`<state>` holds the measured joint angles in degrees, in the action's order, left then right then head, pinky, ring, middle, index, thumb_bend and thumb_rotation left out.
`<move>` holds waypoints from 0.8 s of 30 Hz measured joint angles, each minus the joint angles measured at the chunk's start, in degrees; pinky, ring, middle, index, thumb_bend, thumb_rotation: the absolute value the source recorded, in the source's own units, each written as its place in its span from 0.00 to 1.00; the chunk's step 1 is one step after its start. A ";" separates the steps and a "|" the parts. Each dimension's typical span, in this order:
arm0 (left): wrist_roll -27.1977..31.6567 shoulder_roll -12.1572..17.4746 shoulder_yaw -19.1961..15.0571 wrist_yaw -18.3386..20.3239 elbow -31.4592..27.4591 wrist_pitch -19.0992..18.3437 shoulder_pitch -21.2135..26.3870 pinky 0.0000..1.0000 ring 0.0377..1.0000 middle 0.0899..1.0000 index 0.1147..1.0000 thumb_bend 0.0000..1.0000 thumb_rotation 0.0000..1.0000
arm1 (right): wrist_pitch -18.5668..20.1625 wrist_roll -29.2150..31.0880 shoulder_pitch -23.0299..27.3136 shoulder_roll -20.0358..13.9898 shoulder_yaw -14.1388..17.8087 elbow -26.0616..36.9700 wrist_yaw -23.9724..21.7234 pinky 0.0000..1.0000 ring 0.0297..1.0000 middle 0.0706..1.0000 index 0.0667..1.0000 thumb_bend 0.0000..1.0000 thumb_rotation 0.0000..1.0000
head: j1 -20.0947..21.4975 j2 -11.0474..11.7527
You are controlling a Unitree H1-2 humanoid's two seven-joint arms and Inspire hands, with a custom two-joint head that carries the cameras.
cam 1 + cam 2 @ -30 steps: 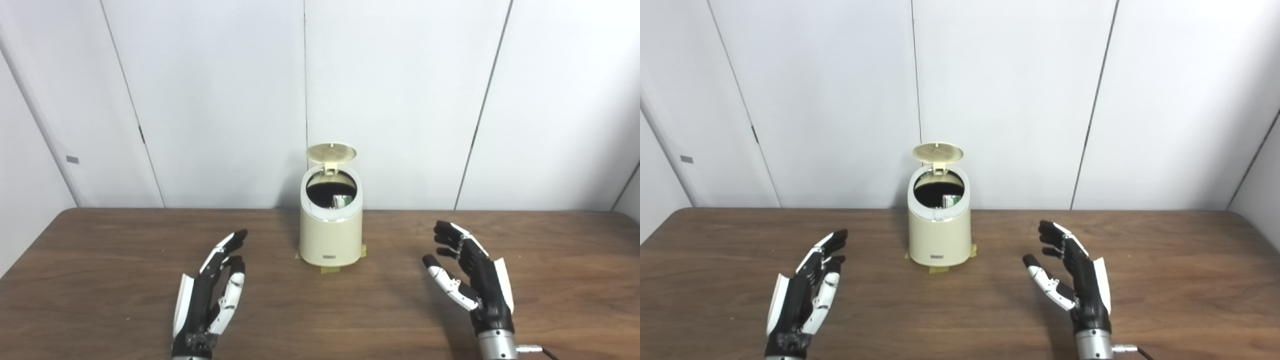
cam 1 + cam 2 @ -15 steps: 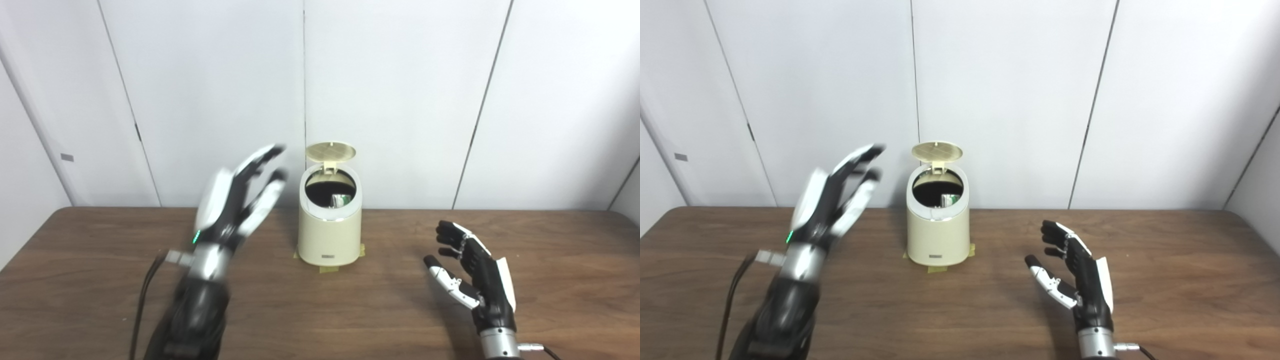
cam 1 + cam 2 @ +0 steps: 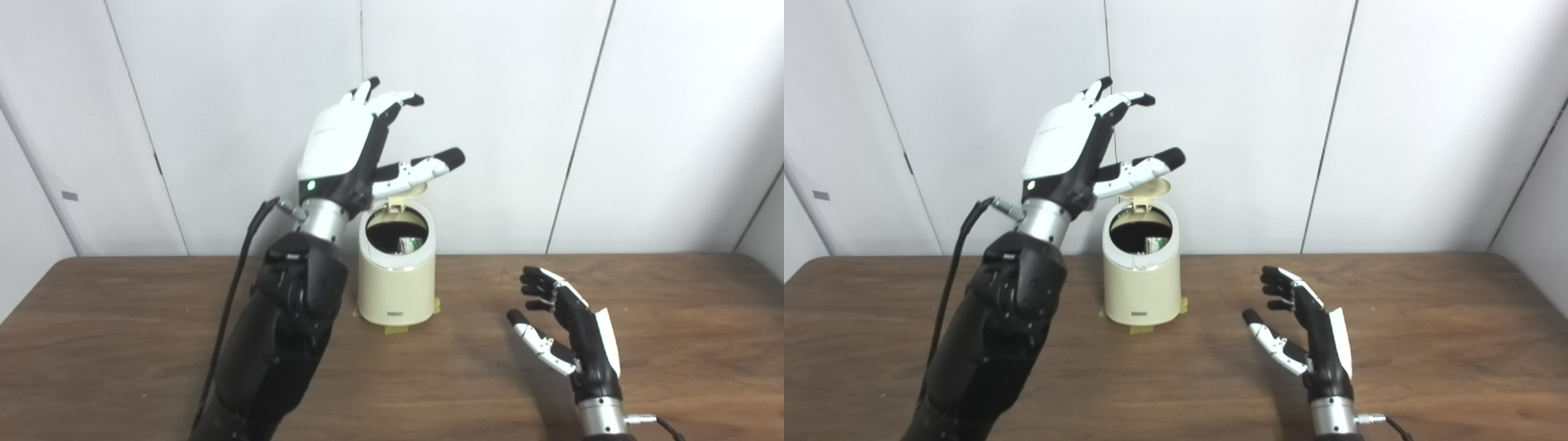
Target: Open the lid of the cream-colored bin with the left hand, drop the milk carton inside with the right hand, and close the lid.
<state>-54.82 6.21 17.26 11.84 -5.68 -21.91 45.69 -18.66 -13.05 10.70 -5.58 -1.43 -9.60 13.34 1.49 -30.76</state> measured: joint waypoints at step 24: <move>-9.08 -1.68 3.16 7.12 11.93 -4.71 2.63 1.00 1.00 0.84 0.79 0.92 0.98 | 0.10 0.05 0.35 0.09 -0.23 -0.37 -0.19 0.62 0.70 0.71 0.71 0.23 0.20 | 0.44 0.62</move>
<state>-63.90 4.53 20.42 18.97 6.25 -26.62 48.32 -18.55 -13.00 11.05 -5.49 -1.65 -9.97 13.15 1.93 -30.15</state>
